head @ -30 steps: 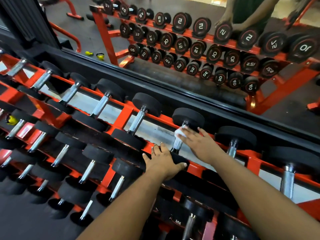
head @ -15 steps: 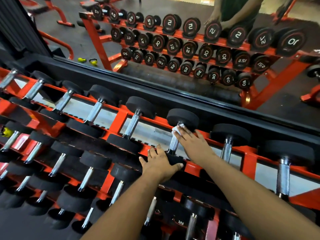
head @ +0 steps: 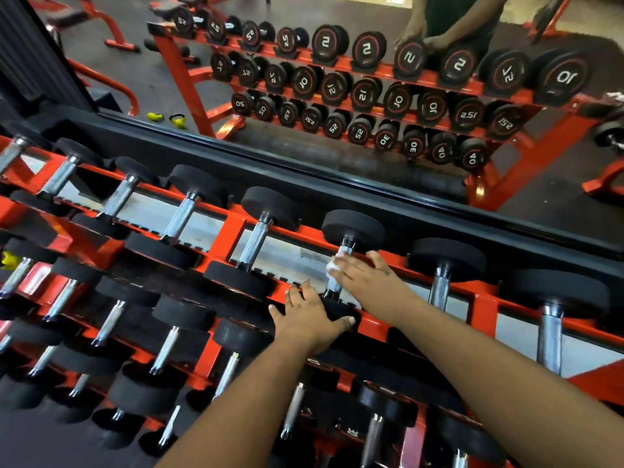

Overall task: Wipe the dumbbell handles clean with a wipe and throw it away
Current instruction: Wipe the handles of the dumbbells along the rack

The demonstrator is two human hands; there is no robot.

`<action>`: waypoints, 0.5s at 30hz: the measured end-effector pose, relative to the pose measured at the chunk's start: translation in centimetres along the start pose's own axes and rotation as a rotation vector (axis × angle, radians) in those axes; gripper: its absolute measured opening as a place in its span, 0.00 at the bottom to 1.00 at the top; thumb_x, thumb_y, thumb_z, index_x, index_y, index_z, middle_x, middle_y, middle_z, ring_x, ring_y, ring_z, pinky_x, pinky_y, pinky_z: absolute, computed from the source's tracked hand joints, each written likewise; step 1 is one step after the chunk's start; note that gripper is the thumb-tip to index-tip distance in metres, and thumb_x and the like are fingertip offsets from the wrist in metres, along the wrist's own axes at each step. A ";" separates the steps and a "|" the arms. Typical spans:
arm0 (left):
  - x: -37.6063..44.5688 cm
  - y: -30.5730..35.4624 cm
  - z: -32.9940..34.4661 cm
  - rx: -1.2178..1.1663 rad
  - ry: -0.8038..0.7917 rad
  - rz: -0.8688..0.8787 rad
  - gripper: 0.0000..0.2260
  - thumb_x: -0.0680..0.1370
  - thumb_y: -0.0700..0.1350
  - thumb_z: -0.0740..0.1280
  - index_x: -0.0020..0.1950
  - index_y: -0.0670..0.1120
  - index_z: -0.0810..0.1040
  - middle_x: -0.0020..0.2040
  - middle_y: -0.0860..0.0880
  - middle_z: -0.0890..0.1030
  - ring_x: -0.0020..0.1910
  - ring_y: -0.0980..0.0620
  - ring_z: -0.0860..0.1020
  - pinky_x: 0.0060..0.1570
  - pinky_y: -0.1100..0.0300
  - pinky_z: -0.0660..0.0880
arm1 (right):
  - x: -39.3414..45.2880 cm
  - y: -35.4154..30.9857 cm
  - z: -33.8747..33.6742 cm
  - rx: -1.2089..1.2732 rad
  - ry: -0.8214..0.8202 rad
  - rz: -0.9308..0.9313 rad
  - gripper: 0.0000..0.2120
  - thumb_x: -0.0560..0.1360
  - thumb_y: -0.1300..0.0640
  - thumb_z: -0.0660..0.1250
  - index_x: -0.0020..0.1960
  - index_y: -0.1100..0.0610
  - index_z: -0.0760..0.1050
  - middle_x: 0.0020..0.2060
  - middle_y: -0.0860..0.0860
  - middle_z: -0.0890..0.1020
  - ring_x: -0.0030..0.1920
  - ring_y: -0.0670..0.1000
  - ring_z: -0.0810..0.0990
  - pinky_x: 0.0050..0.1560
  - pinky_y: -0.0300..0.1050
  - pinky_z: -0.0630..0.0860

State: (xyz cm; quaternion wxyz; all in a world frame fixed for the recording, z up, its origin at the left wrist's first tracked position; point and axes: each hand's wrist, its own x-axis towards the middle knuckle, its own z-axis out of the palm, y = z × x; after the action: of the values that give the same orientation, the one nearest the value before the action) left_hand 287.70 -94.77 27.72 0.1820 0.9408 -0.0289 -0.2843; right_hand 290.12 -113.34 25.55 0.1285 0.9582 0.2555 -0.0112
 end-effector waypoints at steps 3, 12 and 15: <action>0.0 0.0 0.0 0.003 0.001 0.001 0.55 0.73 0.74 0.63 0.83 0.43 0.39 0.83 0.39 0.48 0.82 0.41 0.50 0.77 0.33 0.43 | -1.2 1.0 0.1 0.072 -0.040 -0.227 0.30 0.81 0.59 0.59 0.80 0.46 0.58 0.80 0.47 0.60 0.80 0.48 0.56 0.75 0.58 0.57; 0.1 -0.1 0.1 -0.002 0.000 0.008 0.55 0.73 0.75 0.63 0.83 0.43 0.39 0.83 0.39 0.47 0.82 0.40 0.49 0.77 0.32 0.43 | -0.8 1.3 -0.8 0.026 -0.072 -0.007 0.41 0.78 0.64 0.60 0.83 0.49 0.41 0.82 0.49 0.44 0.81 0.50 0.45 0.76 0.67 0.49; 0.0 -0.1 0.0 0.004 0.000 0.011 0.55 0.73 0.75 0.63 0.83 0.43 0.39 0.83 0.39 0.47 0.82 0.41 0.49 0.77 0.32 0.43 | -0.6 0.3 0.0 0.050 -0.054 -0.058 0.38 0.79 0.63 0.61 0.82 0.49 0.47 0.82 0.50 0.50 0.81 0.51 0.48 0.76 0.68 0.53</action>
State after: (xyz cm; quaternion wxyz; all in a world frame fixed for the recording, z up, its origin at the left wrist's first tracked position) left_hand 287.68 -94.67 27.69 0.1815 0.9411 -0.0346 -0.2833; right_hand 289.78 -113.87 25.62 0.1111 0.9525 0.2795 -0.0470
